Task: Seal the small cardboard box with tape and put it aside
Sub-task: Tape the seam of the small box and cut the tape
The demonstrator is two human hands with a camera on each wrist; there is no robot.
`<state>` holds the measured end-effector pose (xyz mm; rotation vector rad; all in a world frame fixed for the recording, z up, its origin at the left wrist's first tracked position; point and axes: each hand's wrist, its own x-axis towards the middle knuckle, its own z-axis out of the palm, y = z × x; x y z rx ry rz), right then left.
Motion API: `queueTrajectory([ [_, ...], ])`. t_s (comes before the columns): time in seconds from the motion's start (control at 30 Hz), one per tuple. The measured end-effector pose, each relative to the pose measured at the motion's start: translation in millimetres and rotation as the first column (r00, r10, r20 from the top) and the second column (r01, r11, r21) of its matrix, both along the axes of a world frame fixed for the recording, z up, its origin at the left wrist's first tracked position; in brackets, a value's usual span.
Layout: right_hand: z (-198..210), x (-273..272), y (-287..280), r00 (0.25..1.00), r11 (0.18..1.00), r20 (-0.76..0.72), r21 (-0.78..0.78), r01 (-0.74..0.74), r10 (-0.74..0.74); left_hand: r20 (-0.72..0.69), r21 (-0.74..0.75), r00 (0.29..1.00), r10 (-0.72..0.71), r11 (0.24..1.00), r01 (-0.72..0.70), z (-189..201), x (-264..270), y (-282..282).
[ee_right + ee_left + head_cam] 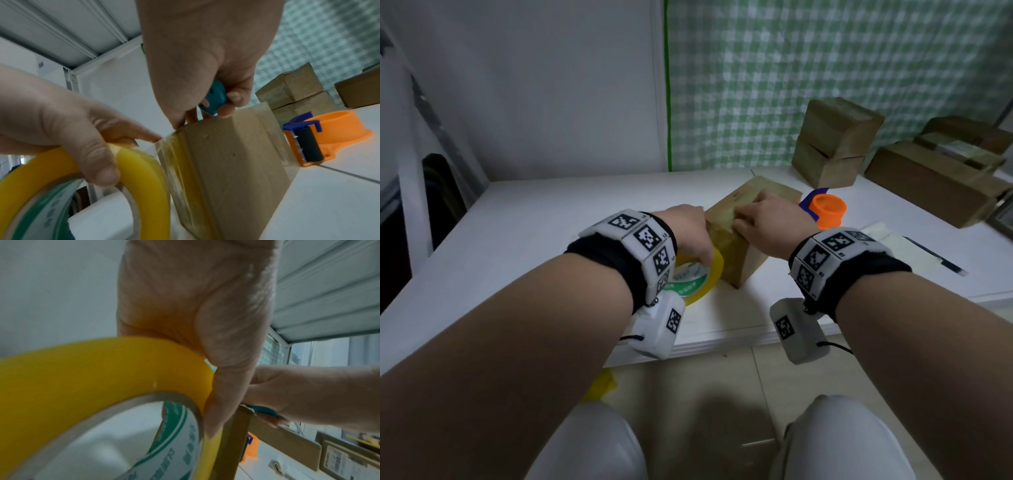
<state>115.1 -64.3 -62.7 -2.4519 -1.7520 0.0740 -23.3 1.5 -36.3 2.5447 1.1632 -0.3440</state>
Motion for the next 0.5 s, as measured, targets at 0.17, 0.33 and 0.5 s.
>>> queueTrajectory([
  [0.17, 3, -4, 3, 0.994, 0.998, 0.095, 0.033, 0.045, -0.048, -0.093, -0.031, 0.996, 0.018, 0.999, -0.021, 10, -7, 13],
  [0.33, 0, -7, 5, 0.992, 0.994, 0.062, -0.005, 0.108, -0.107, -0.029, -0.022, 1.000, 0.009, 1.000, -0.009, 3, -4, 10],
  [0.5, -1, -10, 6, 0.988, 0.989, 0.038, -0.020, 0.147, -0.147, 0.062, -0.037, 0.998, 0.026, 0.999, -0.024, -5, -2, 12],
])
